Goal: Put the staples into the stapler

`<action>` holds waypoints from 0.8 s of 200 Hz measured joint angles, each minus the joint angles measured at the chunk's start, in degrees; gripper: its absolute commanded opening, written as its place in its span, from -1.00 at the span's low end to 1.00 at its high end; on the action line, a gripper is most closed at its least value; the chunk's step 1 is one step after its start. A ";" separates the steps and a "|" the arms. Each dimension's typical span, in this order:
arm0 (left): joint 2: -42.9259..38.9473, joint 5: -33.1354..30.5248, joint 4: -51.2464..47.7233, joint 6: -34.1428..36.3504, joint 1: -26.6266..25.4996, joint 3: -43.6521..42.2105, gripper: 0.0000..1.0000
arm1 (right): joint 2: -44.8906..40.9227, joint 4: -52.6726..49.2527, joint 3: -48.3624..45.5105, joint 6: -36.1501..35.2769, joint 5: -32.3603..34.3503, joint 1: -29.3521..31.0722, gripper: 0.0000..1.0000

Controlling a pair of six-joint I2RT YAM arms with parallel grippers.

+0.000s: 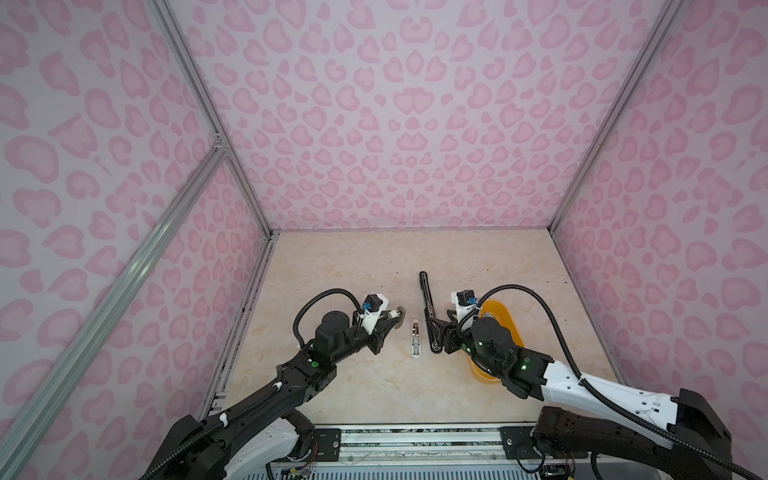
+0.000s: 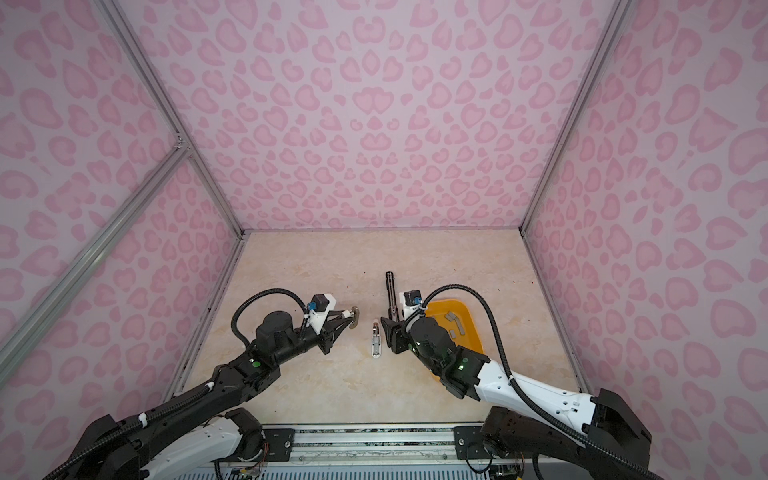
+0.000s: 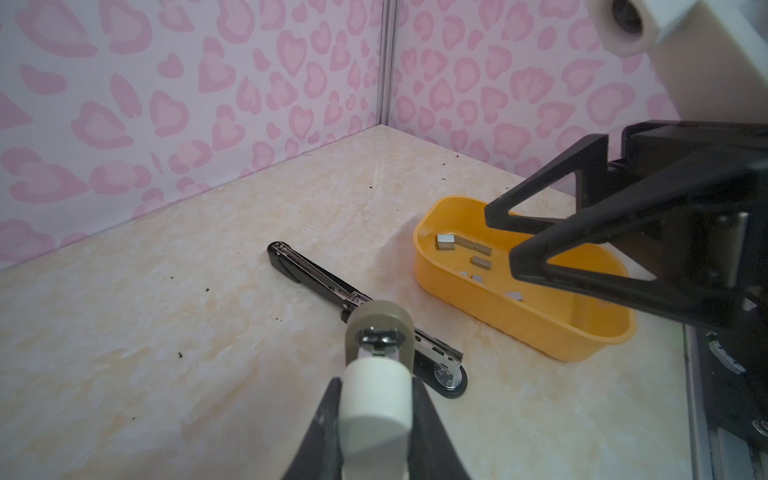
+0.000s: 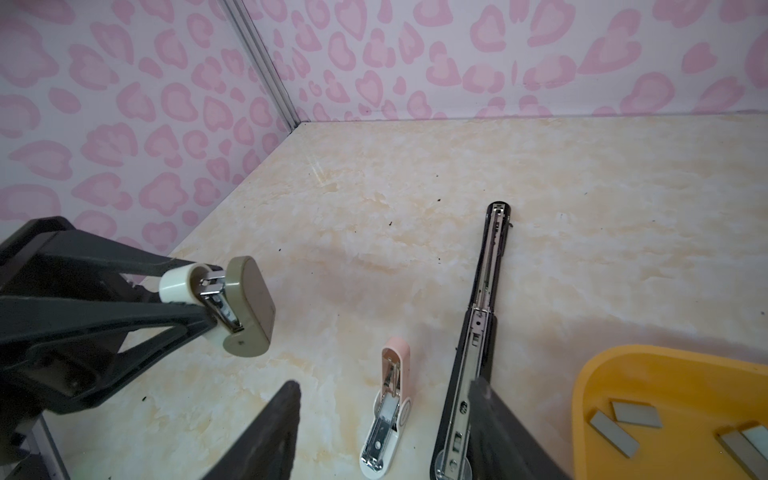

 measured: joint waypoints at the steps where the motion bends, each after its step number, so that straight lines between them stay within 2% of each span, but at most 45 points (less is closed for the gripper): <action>1: -0.04 -0.02 0.00 0.02 0.00 -0.02 -0.94 | 0.00 0.00 0.00 0.00 0.00 0.00 0.29; 93: 1.31 2.29 -0.35 2.36 -0.48 0.61 -0.94 | 0.68 2.97 -0.46 -0.87 -3.13 1.42 0.29; 160: 7.04 7.39 -2.12 6.16 -4.85 4.90 -0.94 | 4.00 2.99 1.27 -0.72 -5.46 1.53 0.26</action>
